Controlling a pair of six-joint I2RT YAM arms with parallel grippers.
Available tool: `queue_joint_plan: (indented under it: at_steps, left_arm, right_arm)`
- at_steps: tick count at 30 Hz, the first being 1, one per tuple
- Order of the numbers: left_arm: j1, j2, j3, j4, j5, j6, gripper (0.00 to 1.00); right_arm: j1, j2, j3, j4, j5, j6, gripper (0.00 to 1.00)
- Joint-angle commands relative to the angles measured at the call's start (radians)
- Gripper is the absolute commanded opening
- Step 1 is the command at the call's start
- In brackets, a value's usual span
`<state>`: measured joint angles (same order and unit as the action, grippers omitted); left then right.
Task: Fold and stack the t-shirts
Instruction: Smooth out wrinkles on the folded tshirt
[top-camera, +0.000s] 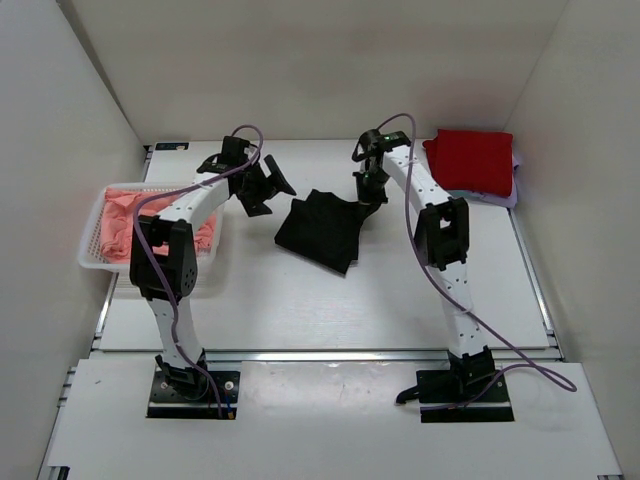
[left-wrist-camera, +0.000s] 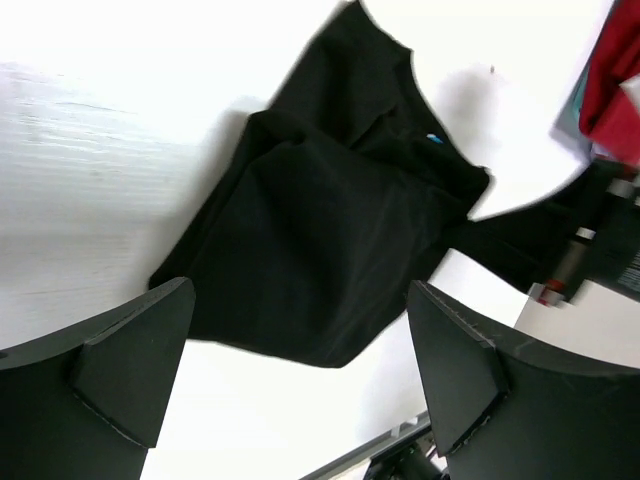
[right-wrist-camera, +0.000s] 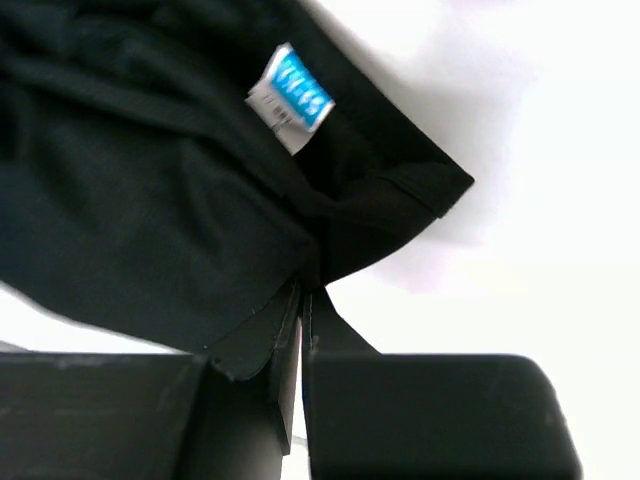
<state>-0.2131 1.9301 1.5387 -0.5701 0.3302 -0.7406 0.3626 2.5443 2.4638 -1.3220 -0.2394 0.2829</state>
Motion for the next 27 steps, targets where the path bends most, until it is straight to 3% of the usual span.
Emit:
queue_joint_plan:
  at_steps: [1, 6, 10, 13, 18, 22, 27]
  left_arm:
    - [-0.017, 0.003, 0.035, -0.017, 0.044, 0.038, 0.99]
    - [-0.016, 0.033, 0.046, -0.031, 0.081, 0.066, 0.99]
    - [-0.029, 0.043, 0.055, -0.056, 0.089, 0.093, 0.98]
    - [-0.031, 0.041, 0.035, -0.036, 0.095, 0.101, 0.99]
    - [-0.043, 0.062, 0.049, -0.016, 0.101, 0.135, 0.99]
    - [-0.08, 0.105, 0.043, 0.006, 0.139, 0.133, 0.99]
    - [-0.141, 0.135, 0.0, 0.03, 0.13, 0.133, 0.98]
  right_arm:
    - [0.002, -0.145, -0.077, 0.012, -0.009, -0.03, 0.0]
    - [-0.001, -0.206, -0.214, 0.029, -0.015, -0.05, 0.0]
    - [-0.022, -0.42, -0.599, 0.211, -0.027, -0.083, 0.0]
    - [-0.048, -0.513, -0.764, 0.32, -0.084, -0.117, 0.0]
    - [-0.062, -0.51, -0.781, 0.342, -0.127, -0.145, 0.0]
    - [-0.111, -0.593, -0.925, 0.383, -0.11, -0.18, 0.0]
    - [-0.178, -0.605, -1.026, 0.541, -0.135, -0.185, 0.0]
